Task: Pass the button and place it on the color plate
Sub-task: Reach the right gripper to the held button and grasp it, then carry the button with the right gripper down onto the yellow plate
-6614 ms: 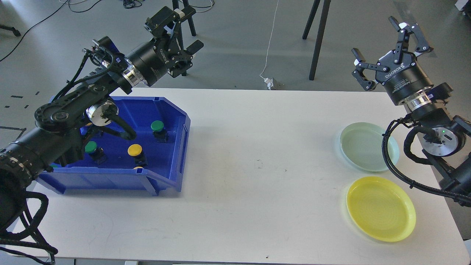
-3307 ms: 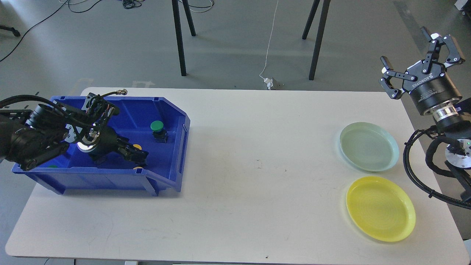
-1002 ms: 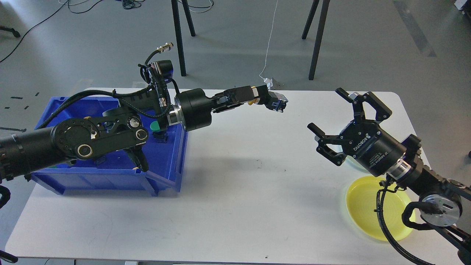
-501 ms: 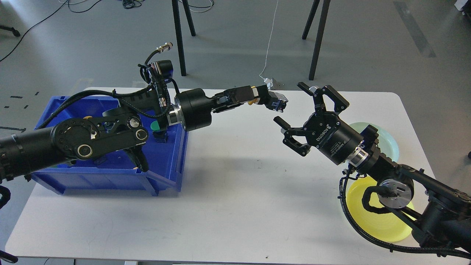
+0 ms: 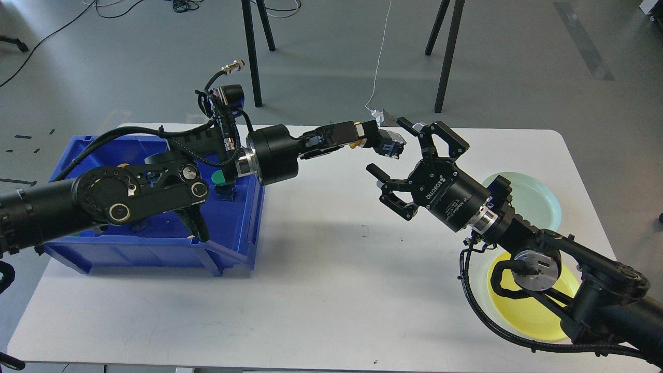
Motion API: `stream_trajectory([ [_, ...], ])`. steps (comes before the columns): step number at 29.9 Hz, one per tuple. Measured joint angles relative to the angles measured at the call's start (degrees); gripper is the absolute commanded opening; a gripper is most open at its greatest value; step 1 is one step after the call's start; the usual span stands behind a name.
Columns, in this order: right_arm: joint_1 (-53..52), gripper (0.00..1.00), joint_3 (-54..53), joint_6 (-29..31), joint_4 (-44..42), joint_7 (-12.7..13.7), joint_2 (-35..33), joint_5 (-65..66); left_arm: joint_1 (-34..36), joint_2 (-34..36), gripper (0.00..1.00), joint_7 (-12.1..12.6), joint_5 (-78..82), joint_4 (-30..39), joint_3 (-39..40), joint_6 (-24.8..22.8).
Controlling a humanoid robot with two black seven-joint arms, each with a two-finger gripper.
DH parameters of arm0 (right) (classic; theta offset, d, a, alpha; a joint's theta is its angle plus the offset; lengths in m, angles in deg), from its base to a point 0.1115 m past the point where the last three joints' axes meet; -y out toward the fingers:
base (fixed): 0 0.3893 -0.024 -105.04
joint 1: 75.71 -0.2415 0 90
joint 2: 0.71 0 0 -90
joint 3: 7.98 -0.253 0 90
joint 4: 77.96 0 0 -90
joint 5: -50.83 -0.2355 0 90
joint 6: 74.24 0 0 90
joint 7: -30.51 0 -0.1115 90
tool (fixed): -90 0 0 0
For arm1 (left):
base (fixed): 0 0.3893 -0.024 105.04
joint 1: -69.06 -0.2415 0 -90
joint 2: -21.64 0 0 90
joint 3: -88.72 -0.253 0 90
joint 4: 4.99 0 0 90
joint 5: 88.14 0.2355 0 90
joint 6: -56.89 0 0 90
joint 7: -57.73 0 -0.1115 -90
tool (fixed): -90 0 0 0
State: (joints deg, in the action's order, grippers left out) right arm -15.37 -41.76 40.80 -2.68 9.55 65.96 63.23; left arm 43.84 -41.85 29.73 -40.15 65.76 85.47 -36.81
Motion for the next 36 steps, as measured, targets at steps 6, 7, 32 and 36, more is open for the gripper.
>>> stream_trajectory([
  [6, -0.19, 0.53, 0.11, -0.64, 0.11, -0.02, -0.35, 0.00, -0.05, 0.02, 0.13, 0.00, 0.00, 0.00, 0.00, 0.00],
  [7, -0.19, 0.50, 0.11, -0.73, 0.16, -0.03, -0.46, 0.00, -0.06, 0.03, 0.13, 0.00, 0.00, 0.00, 0.00, 0.00],
  [32, -0.02, 0.03, -0.33, -2.84, 1.25, -0.39, -0.83, 0.10, -0.09, 0.10, 0.80, -0.01, -0.47, 0.00, 0.90, 0.07],
  [36, 0.64, 0.03, -0.79, -4.30, 1.96, -0.16, -1.85, -0.04, -0.18, 0.04, 0.82, -0.01, -0.73, 0.00, 1.33, -0.12],
])
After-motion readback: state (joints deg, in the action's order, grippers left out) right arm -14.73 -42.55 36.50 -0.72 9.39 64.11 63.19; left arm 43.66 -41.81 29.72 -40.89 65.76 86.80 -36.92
